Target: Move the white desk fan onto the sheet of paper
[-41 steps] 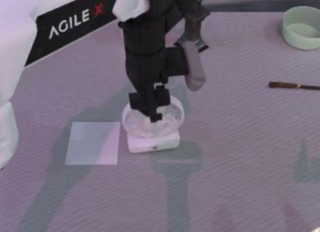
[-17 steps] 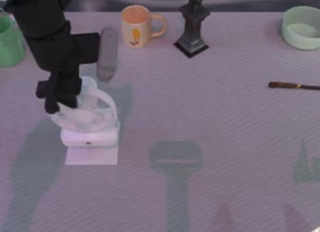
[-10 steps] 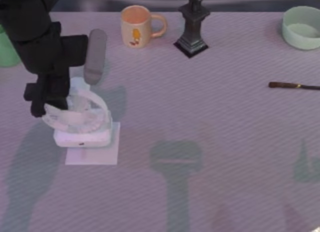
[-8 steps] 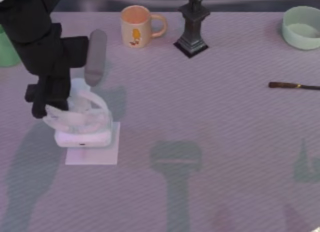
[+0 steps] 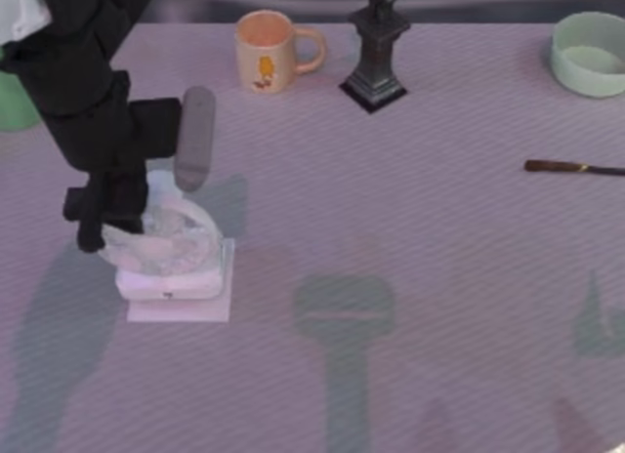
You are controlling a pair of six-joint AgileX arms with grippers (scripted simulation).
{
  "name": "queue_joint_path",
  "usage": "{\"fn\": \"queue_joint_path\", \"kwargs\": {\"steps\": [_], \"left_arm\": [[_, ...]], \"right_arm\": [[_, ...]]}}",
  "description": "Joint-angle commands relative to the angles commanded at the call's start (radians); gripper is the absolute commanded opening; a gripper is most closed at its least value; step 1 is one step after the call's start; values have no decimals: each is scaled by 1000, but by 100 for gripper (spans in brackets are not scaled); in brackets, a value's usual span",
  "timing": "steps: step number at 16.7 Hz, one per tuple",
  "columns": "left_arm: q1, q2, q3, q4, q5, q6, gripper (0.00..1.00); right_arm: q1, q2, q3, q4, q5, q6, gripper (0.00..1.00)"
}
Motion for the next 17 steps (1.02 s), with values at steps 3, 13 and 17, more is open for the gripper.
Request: {"fn": "queue_joint_path", "kwargs": {"steps": [3,13,17], "left_arm": [[0,0,0,0,0,0,15],[0,0,0,0,0,0,90],[0,0,0,0,0,0,100]], "right_arm": [[0,0,0,0,0,0,100],[0,0,0,0,0,0,100],[0,0,0,0,0,0,100]]}}
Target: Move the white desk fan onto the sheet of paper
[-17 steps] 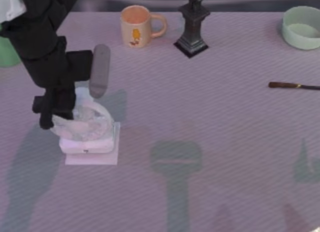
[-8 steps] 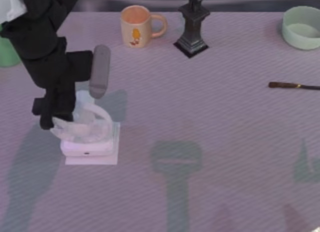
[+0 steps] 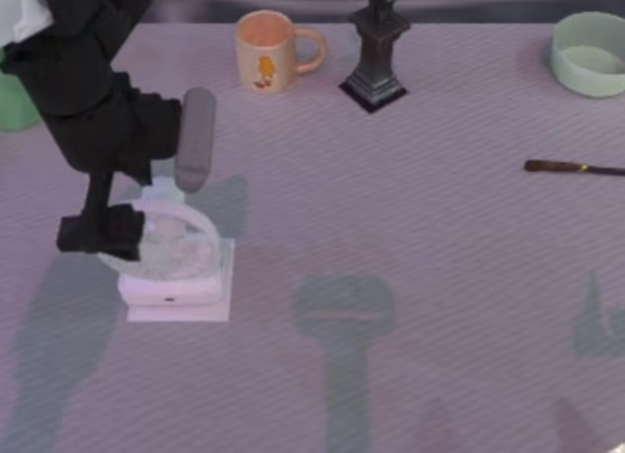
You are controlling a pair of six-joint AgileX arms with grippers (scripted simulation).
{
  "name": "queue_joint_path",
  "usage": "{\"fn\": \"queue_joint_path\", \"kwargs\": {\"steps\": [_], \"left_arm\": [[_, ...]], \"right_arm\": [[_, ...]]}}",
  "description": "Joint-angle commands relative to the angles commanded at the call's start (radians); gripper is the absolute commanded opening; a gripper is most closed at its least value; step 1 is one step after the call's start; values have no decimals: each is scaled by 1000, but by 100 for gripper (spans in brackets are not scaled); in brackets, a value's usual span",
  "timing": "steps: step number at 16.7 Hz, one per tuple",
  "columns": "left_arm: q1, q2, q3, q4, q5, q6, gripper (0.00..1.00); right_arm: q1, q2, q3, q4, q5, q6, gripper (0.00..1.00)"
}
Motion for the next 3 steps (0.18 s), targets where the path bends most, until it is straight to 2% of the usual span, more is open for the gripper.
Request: {"fn": "queue_joint_path", "kwargs": {"steps": [3], "left_arm": [[0,0,0,0,0,0,100]], "right_arm": [[0,0,0,0,0,0,100]]}}
